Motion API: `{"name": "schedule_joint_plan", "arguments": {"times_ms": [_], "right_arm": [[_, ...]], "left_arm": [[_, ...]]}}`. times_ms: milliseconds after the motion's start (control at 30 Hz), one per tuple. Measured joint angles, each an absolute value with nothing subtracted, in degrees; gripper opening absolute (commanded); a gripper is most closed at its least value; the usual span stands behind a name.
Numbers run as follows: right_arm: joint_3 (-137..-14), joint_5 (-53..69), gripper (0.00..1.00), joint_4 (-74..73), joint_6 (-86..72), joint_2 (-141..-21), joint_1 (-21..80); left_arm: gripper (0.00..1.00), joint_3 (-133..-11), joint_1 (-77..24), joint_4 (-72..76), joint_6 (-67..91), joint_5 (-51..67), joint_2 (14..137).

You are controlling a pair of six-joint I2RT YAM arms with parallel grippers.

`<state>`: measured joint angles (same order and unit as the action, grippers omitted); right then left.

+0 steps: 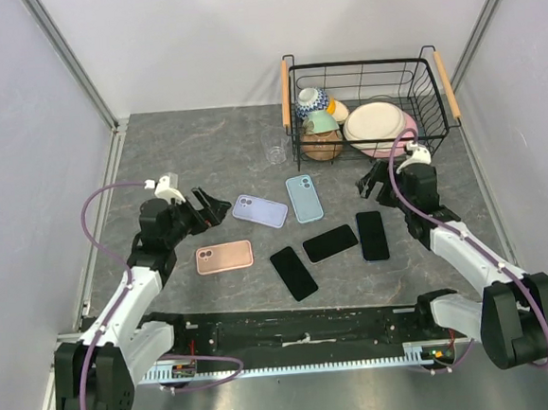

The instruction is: Put the phone into the phone case

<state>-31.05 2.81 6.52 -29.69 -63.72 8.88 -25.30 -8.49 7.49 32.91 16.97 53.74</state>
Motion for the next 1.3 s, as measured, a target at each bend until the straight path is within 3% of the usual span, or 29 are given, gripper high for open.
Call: {"name": "schedule_joint_plan", "arguments": {"times_ms": [200,367,567,833,933,1000,1033,1100,1200,1233,1300], "right_arm": [[-33.8,3.5,0.98,3.8,-28.7,-66.1,13.1],[-34.8,4.4,0.98,1.5,-27.8,-67.5,16.6],[-35.7,5.1,0.98,-2.0,-26.2,-68.5,17.2],[-36.1,6.2,0.98,-2.6,-25.0,-71.4,17.3],[-36.2,6.9,0.98,-2.7,-24.9,-73.1,17.3],[-36.3,7.5,0.98,-2.7,-24.8,-74.7,17.3],[-36.4,7.7,0.98,-2.8,-24.6,-75.3,17.3],[-36.9,8.0,0.98,-3.0,-24.6,-76.1,17.3],[-38.0,8.2,0.98,-3.5,-24.2,-76.2,17.3],[-38.3,8.3,0.98,-3.5,-24.2,-76.2,17.3],[-39.0,8.4,0.98,-3.5,-24.2,-76.4,17.3]], "left_arm": [[0.94,-31.0,-8.5,2.2,31.8,16.5,58.6],[0.86,-42.7,-9.2,-3.5,28.9,15.0,73.3],[0.86,-60.6,-14.7,-13.3,22.3,7.1,93.8],[0.78,-67.2,-19.7,-20.1,17.4,1.6,105.2],[0.60,-67.5,-19.6,-21.0,16.7,0.5,106.2],[0.54,-67.6,-19.5,-21.0,16.4,0.0,106.6],[0.40,-67.7,-19.5,-21.0,16.3,-0.3,106.9],[0.32,-68.2,-19.4,-20.9,16.1,0.1,107.4],[0.29,-68.7,-19.3,-20.8,15.7,1.2,108.0],[0.19,-68.7,-19.3,-20.8,15.7,1.5,108.1],[0.12,-68.7,-19.2,-20.7,15.7,2.2,108.1]]}}
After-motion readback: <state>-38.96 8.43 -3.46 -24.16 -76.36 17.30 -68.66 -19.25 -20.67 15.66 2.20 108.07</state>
